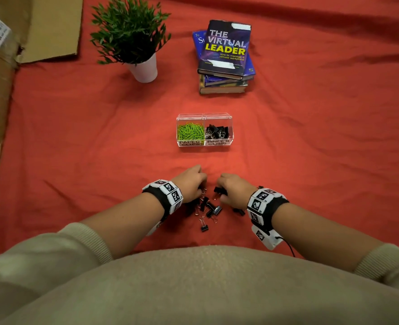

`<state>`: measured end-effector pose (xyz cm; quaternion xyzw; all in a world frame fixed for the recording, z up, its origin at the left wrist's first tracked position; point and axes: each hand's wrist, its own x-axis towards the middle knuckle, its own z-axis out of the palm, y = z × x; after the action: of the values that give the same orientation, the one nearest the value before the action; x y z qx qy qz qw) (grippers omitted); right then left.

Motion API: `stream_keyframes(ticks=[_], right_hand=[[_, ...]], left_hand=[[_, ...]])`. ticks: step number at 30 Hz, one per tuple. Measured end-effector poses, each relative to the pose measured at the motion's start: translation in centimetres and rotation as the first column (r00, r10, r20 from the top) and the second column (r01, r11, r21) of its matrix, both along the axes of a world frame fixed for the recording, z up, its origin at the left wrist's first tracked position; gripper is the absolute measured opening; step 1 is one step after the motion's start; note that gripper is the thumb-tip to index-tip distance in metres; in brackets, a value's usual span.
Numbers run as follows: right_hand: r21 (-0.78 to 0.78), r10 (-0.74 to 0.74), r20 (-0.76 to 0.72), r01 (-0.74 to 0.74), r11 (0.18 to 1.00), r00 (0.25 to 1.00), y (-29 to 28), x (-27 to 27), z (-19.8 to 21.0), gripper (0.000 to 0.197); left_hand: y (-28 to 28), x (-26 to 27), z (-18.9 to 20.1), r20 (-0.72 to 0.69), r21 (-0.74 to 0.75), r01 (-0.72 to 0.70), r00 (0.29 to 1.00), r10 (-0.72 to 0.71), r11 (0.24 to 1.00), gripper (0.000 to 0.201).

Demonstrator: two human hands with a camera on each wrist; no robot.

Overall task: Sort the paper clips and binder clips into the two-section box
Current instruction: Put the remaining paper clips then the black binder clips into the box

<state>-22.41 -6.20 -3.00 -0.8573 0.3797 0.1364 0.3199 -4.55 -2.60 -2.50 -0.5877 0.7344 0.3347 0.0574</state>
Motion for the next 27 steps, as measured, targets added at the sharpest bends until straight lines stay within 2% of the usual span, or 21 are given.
stream_keyframes(ticks=[2,4,8,11,13,15,17,20,23,25,27], right_hand=[[0.021,-0.087,0.039,0.086,0.996,0.995,-0.8,-0.1,0.1,0.017],[0.104,-0.258,0.077,0.250,0.963,0.963,-1.8,-0.2,0.4,0.010],[0.278,-0.551,0.228,0.489,0.827,0.803,-4.9,0.4,2.7,0.008],[0.297,-0.623,0.339,0.548,0.782,0.705,-8.5,1.9,5.0,0.016],[0.259,-0.627,0.390,0.574,0.777,0.674,-10.5,3.0,5.9,0.021],[0.179,-0.592,0.393,0.573,0.800,0.704,-11.7,4.1,5.9,0.016],[0.084,-0.537,0.358,0.546,0.834,0.764,-12.2,4.7,5.6,0.007],[-0.013,-0.458,0.332,0.489,0.872,0.825,-11.9,4.9,5.3,0.016],[-0.091,-0.327,0.348,0.379,0.921,0.878,-9.8,4.4,5.5,0.014],[-0.068,-0.225,0.269,0.252,0.965,0.936,-7.5,3.8,4.6,0.011],[-0.003,-0.100,0.084,0.101,0.995,0.991,-5.1,3.1,3.1,0.017]], left_hand=[[0.1,0.0,-0.1,0.025,-0.002,-0.008,1.000,0.008,1.000,0.023],[0.2,-0.1,-0.2,0.055,-0.016,-0.022,0.998,0.022,1.000,0.025],[0.4,-0.2,-0.5,0.088,-0.028,-0.052,0.995,0.055,0.998,0.024],[0.5,-0.2,-0.6,0.087,-0.014,-0.061,0.994,0.062,0.998,0.022],[0.5,-0.1,-0.6,0.083,-0.012,-0.066,0.994,0.067,0.998,0.020],[0.6,-0.2,-0.5,0.079,-0.022,-0.062,0.995,0.064,0.998,0.017],[0.7,-0.3,-0.5,0.099,-0.033,-0.035,0.994,0.038,0.999,0.019],[0.8,-0.4,-0.6,0.177,-0.063,0.022,0.984,-0.011,0.998,0.025],[0.9,-0.4,-0.5,0.238,-0.075,0.055,0.971,-0.035,0.996,0.024],[0.8,-0.5,-0.4,0.243,-0.058,0.050,0.969,-0.034,0.997,0.023],[0.6,-0.6,-0.2,0.222,-0.027,0.019,0.975,-0.013,0.999,0.023]])
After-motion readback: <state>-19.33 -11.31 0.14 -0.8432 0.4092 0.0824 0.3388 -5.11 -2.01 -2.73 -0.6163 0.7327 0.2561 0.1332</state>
